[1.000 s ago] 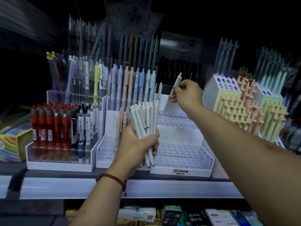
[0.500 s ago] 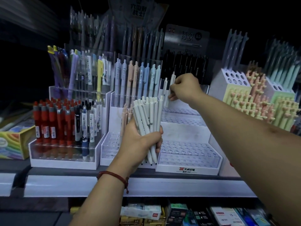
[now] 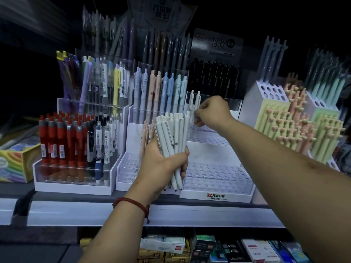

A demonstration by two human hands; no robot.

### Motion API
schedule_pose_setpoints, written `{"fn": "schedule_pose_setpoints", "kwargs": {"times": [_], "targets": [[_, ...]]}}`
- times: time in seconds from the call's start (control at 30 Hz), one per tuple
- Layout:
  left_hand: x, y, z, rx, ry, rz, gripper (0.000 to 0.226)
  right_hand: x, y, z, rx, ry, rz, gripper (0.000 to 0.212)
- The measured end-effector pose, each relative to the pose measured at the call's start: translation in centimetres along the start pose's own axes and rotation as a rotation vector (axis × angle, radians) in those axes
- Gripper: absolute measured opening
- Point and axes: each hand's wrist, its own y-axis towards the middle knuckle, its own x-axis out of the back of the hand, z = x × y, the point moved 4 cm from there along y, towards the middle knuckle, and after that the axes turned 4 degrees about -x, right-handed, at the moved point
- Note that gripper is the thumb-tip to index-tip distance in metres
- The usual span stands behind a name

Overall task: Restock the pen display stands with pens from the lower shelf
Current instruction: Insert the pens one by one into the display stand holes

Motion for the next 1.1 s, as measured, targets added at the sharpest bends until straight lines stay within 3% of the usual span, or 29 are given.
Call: {"fn": "schedule_pose_setpoints", "kwargs": {"times": [0.13,0.2,0.27,0.33,0.47,0.57,0.73,0.87,1.0,1.1], "targets": [[0.1,0.0,0.1,0.007,-0.002,0.005,0.030,0.6,-3.1,0.1,0.145,0.055,-0.133,0.013],[0.1,-0.1,0.0,0.002,-0.001,0.005,0.029,0.7,-5.3,0.4,0.151,0.274,-0.004,0.012],[0.0,-0.1,-0.1,-0.009,-0.002,0.006,0.029,0.4,-7.3,0.6,0.093,0.526,0.236,0.022],[-0.1,-0.1,-0.2,-0.011,-0.015,0.003,0.031,0.4,-8.7,0.7,0.065,0.632,0.400,0.027],[-0.1,-0.2,-0.4,-0.008,-0.022,0.003,0.029,0.6,-9.5,0.7,0.076,0.655,0.473,0.010],[-0.3,-0.4,-0.5,-0.016,-0.018,0.010,0.025,0.3,-9.4,0.8,0.060,0.633,0.484,0.008],[0.0,-0.1,-0.4,-0.023,-0.027,-0.023,0.026,1.0,-8.9,1.7,0.084,0.665,0.375,0.013],[0.1,-0.3,0.1,-0.002,-0.004,-0.012,0.024,4.6,-6.4,2.2,0.056,0.848,0.089,0.009],[0.1,-0.3,0.1,0.016,0.002,-0.004,0.029,7.0,-2.9,1.7,0.044,0.714,-0.202,0.016],[0.2,-0.3,0.2,0.022,-0.014,-0.010,0.033,6.3,-1.2,0.3,0.021,0.589,-0.269,0.013]]}}
